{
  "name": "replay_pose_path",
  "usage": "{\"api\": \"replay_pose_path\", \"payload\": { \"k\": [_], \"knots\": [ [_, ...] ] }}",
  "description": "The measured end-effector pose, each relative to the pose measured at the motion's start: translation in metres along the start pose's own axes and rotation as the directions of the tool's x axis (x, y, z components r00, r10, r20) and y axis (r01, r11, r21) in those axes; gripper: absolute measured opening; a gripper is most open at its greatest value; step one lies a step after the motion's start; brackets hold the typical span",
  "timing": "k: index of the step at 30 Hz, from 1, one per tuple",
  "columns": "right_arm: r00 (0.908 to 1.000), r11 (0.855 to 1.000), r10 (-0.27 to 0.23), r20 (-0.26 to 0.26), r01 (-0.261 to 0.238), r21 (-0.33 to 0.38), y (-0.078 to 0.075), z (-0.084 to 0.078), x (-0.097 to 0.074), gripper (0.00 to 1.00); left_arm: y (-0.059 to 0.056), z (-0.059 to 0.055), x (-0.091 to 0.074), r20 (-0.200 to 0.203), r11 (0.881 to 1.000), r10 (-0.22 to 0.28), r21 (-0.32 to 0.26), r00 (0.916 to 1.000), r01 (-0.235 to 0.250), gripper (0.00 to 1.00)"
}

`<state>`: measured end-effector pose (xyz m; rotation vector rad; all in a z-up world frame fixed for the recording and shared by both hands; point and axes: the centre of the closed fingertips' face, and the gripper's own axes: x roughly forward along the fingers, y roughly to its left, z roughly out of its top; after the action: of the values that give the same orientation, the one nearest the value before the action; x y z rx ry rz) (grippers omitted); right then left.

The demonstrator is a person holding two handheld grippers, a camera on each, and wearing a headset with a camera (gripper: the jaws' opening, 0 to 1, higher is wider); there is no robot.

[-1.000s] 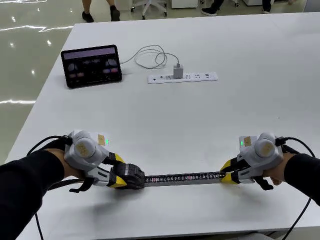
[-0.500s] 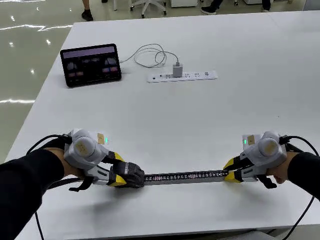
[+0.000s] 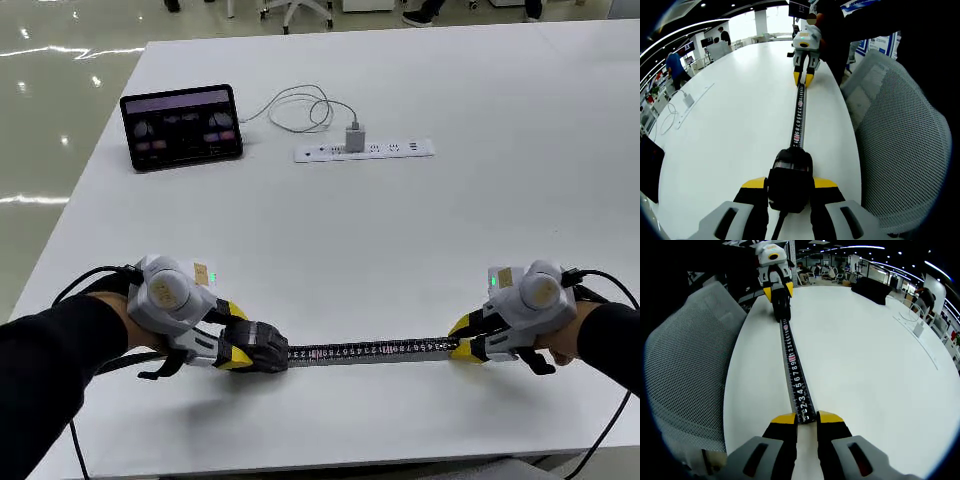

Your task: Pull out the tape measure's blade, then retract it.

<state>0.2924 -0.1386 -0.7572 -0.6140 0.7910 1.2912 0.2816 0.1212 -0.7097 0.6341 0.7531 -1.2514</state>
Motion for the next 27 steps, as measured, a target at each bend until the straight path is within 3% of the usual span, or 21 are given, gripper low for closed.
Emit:
{"api": "replay_pose_path", "payload": {
  "k": [15,17,27],
  "knots": [
    [1.0,1.0,0.002,-0.004,-0.002,-0.006,0.0016,0.002,-0.0002,0.1,0.0001,0.0006,0.0005,0.004,1.0,0.006,0.0,1.0,-0.006,0.28],
    [1.0,1.0,0.002,-0.003,-0.002,-0.003,0.0017,0.0022,-0.0001,0.1,0.0014,0.0006,-0.0002,0.019,1.0,0.005,-0.027,0.9998,-0.004,0.28],
    [0.9999,1.0,-0.006,-0.013,0.006,0.017,0.0,0.0009,0.0009,0.12,0.0019,0.0027,0.0004,0.045,0.999,0.023,-0.043,0.9987,-0.021,0.29]
  ]
}}
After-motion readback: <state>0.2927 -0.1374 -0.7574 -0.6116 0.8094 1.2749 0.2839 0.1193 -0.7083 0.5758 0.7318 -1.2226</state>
